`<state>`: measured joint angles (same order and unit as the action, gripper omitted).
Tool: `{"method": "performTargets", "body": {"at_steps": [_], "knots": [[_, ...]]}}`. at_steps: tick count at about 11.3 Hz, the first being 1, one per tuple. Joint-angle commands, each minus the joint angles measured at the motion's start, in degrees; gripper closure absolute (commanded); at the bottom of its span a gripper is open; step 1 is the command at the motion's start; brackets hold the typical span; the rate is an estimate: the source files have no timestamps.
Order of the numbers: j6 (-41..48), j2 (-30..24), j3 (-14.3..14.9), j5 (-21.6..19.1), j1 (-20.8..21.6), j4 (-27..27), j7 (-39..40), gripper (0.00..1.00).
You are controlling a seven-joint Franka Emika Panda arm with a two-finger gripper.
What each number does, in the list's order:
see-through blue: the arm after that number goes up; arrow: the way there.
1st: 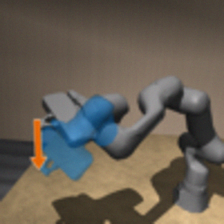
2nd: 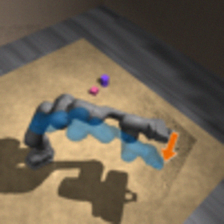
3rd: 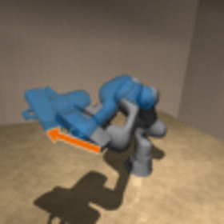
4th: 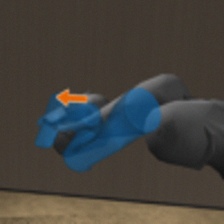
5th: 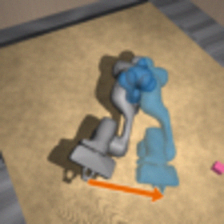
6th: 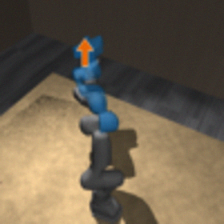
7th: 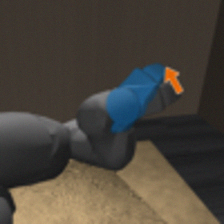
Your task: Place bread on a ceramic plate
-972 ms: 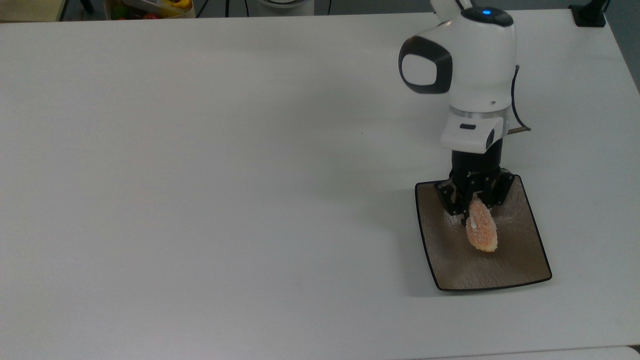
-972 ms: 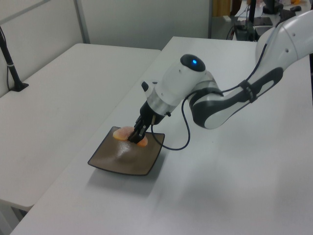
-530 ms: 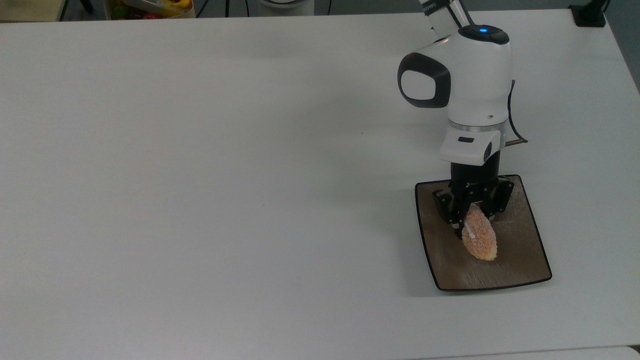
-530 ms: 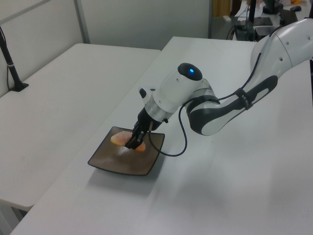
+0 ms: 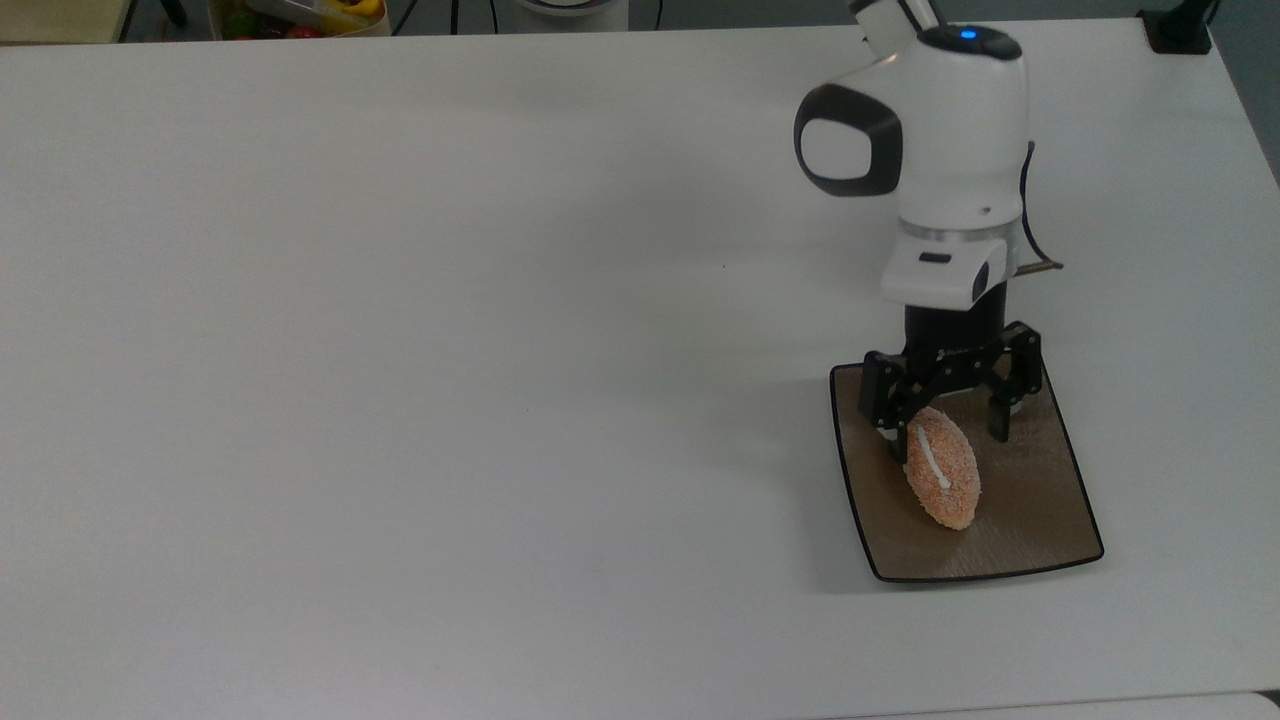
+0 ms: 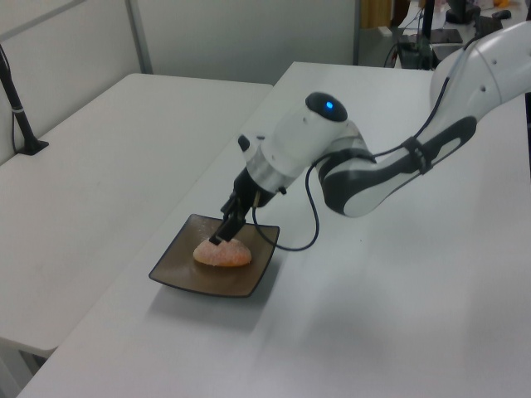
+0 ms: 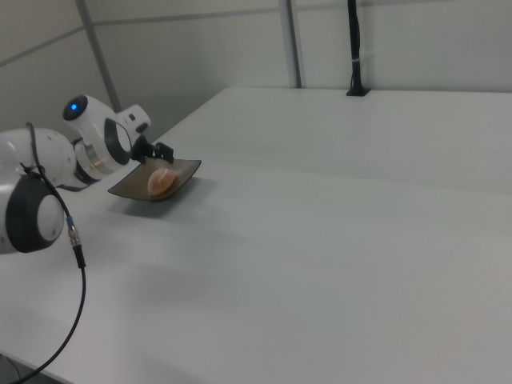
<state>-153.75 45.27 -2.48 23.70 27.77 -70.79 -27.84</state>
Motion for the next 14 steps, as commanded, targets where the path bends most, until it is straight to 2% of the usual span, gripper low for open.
{"method": "performTargets", "body": {"at_steps": [1, 2, 5, 9, 10, 12, 14], "knots": [[3.95, -15.60, 0.46, 0.39, -1.92, -12.86, -2.31, 0.00], [7.55, -19.65, 0.37, -0.14, -2.80, -14.97, -2.31, 0.00], [18.89, -30.73, 0.28, -5.66, -5.97, -18.93, -2.13, 0.00], [41.97, -44.53, 0.28, -19.88, -11.67, -21.41, 0.58, 0.00], [49.35, -46.82, 0.28, -22.09, -13.26, -21.41, 2.16, 0.00], [59.31, -51.04, 0.28, -25.00, -16.51, -22.89, 4.18, 0.00], [62.16, -54.22, 0.28, -25.37, -18.45, -26.75, 6.38, 0.00]]}}
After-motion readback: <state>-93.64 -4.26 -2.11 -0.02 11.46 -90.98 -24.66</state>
